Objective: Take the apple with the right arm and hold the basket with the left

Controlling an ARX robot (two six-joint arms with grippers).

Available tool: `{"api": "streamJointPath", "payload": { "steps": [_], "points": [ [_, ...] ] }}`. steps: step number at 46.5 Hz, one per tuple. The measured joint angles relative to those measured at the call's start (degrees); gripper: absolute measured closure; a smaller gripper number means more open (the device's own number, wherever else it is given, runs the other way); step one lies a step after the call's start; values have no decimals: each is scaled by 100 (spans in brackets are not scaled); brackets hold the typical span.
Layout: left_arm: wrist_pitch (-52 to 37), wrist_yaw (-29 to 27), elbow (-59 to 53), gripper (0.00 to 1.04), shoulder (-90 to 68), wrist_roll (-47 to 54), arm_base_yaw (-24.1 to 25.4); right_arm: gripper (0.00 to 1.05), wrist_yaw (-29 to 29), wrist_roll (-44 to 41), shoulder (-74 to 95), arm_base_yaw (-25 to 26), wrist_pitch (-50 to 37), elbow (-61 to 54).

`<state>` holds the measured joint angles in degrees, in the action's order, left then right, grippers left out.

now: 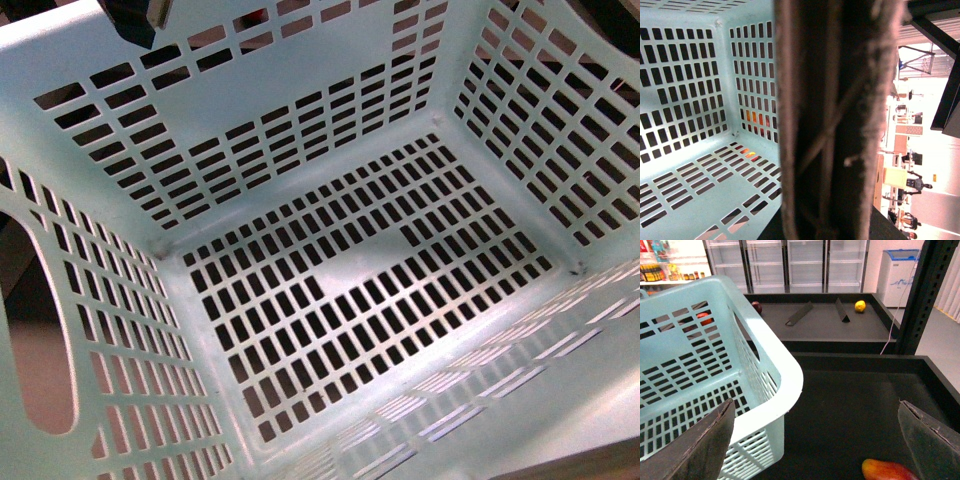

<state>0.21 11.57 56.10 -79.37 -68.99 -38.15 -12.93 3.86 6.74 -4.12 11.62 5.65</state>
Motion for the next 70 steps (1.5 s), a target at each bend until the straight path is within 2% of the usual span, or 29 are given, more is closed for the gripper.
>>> {"api": "streamJointPath", "payload": {
  "steps": [3, 8, 13, 19, 26, 30, 39, 43, 47, 55, 70],
  "points": [
    [0, -9, 4, 99, 2, -9, 2, 9, -704, 238, 673, -240, 741, 321],
    [0, 11, 4, 99, 7, 13, 0, 9, -999, 350, 940, -323, 745, 374],
    [-2, 0, 4, 99, 20, 15, 0, 9, -570, 361, 1073, 116, 468, 544],
    [-2, 22, 4, 99, 22, 9, 0, 9, 55, 157, 1561, 968, 17, 581],
    [-2, 0, 4, 99, 22, 13, 0, 9, 815, -511, 3038, 2267, -1257, 511],
    [-2, 2, 4, 99, 22, 13, 0, 9, 1034, -870, 4061, 2802, -2114, 476],
    [-2, 2, 4, 99, 22, 11, 0, 9, 1261, -1676, 6951, 3545, -4347, 592],
    [-2, 11, 4, 99, 22, 13, 0, 9, 1403, -1851, 8253, 3637, -5080, 804],
    [-2, 11, 4, 99, 22, 11, 0, 9, 1432, -1906, 9385, 3611, -5455, 1056],
    [-2, 0, 4, 99, 22, 13, 0, 9, 1668, -1696, 10869, 3346, -5462, 1425],
    [-2, 2, 4, 99, 22, 13, 0, 9, 1624, -1102, 11763, 2911, -5412, 2135]
  ]
}}
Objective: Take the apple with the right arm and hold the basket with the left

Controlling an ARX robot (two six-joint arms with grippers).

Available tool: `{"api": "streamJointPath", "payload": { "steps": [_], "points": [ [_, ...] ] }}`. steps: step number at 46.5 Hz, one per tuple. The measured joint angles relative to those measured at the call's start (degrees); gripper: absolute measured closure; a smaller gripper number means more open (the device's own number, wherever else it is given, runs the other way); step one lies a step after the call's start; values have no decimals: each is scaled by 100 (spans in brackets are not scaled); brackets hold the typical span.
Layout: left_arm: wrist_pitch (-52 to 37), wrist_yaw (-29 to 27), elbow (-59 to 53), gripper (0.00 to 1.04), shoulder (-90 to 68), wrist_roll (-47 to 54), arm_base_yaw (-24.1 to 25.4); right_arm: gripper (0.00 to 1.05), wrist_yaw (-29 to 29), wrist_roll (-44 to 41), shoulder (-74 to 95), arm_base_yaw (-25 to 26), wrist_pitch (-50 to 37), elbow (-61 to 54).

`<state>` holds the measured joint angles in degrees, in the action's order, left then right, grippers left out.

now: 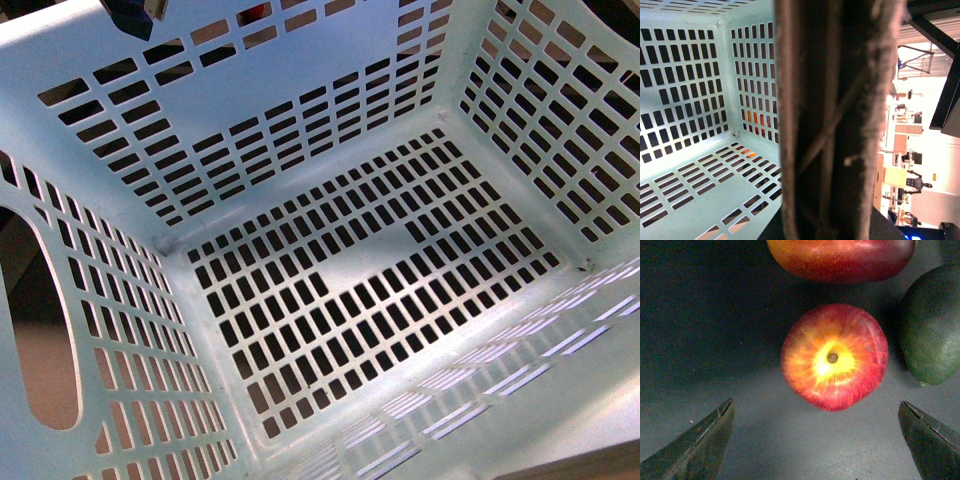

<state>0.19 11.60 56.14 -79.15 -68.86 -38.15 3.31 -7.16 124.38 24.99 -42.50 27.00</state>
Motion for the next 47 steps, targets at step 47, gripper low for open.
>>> {"api": "streamJointPath", "payload": {
  "steps": [47],
  "points": [
    [0, 13, 0, 99, 0, -2, 0, 9, -260, 761, 1432, -20, 428, 1414]
  ]
}}
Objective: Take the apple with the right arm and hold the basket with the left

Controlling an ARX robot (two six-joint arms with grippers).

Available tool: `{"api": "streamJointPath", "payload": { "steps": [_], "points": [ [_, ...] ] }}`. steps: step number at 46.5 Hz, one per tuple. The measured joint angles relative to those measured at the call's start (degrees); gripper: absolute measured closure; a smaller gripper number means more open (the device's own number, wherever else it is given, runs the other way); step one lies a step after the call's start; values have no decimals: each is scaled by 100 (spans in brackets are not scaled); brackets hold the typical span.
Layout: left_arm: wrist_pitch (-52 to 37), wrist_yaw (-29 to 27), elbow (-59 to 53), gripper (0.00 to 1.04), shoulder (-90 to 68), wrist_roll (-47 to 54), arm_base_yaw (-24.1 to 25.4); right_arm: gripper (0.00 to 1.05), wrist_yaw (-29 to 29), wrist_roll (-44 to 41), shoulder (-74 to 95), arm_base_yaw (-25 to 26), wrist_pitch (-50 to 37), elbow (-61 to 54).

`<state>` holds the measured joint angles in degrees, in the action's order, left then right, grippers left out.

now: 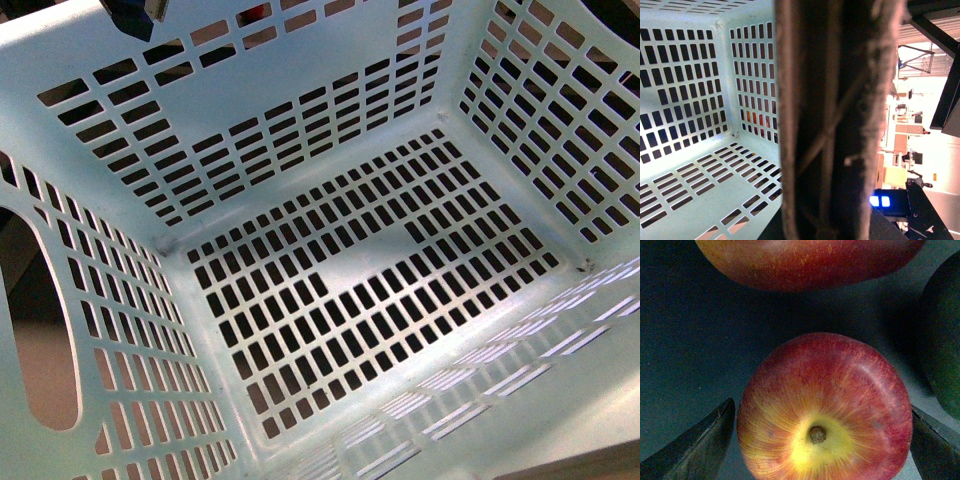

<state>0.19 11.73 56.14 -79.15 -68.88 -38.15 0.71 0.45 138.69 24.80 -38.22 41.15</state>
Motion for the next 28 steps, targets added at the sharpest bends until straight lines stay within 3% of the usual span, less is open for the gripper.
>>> {"api": "streamJointPath", "payload": {
  "steps": [9, 28],
  "points": [
    [0, 0, 0, 99, 0, 0, 0, 26, -33, 22, 7, 15, -61, -31],
    [0, 0, 0, 99, 0, 2, 0, 26, 256, -205, -1169, 153, -417, -1198]
  ]
}}
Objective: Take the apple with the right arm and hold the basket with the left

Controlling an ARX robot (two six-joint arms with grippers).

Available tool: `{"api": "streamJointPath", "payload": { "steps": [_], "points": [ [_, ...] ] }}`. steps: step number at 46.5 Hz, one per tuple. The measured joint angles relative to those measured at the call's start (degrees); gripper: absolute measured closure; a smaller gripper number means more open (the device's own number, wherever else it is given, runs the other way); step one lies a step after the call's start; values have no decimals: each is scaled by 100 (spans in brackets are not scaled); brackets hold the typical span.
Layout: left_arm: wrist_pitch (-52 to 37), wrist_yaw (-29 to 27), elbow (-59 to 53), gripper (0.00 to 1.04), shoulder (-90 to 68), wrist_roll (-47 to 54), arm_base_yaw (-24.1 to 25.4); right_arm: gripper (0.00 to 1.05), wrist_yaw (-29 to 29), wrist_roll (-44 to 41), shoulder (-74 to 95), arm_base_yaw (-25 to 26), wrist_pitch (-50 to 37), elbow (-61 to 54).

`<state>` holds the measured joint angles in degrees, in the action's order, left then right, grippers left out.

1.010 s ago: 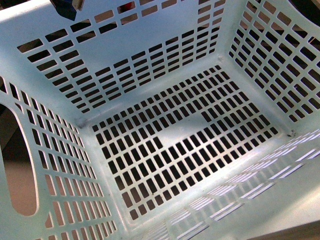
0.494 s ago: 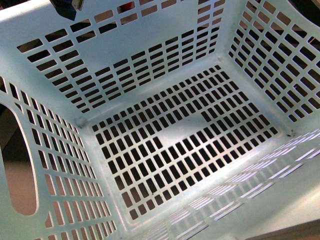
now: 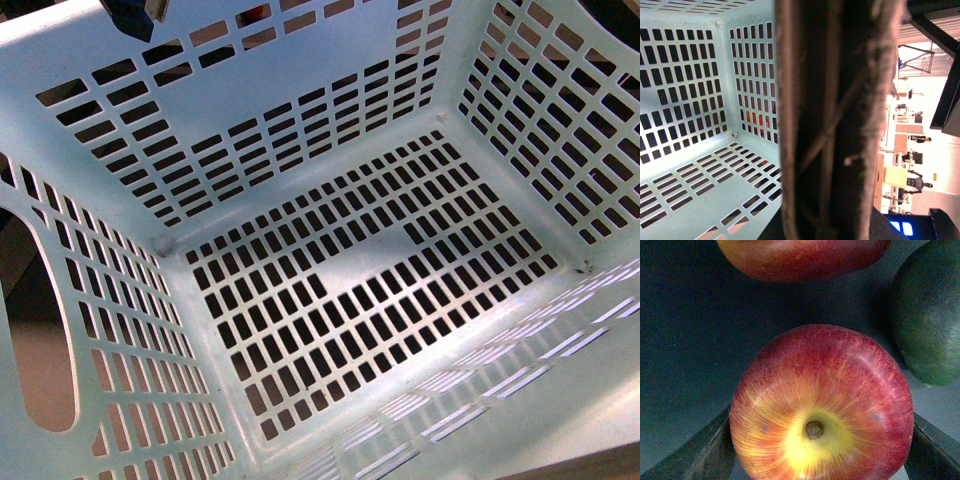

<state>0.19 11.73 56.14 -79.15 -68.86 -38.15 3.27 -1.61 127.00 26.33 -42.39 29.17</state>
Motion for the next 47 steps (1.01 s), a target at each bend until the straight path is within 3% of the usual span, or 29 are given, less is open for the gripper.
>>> {"api": "streamJointPath", "payload": {
  "steps": [10, 17, 21, 27, 47],
  "points": [
    [0, -4, 0, 99, 0, 0, 0, 26, 474, -358, -1635, 160, 708, -743],
    [0, 0, 0, 99, 0, 0, 0, 26, 745, -260, -4636, 28, 2487, -656],
    [0, 4, 0, 99, 0, 0, 0, 26, 669, -15, -6314, -450, 3386, -264],
    [0, -2, 0, 99, 0, 0, 2, 26, 221, 299, -7438, -1248, 3764, 243],
    [0, 2, 0, 99, 0, 0, 0, 26, -1064, 1169, -7444, -4168, 3650, 507]
  ]
}}
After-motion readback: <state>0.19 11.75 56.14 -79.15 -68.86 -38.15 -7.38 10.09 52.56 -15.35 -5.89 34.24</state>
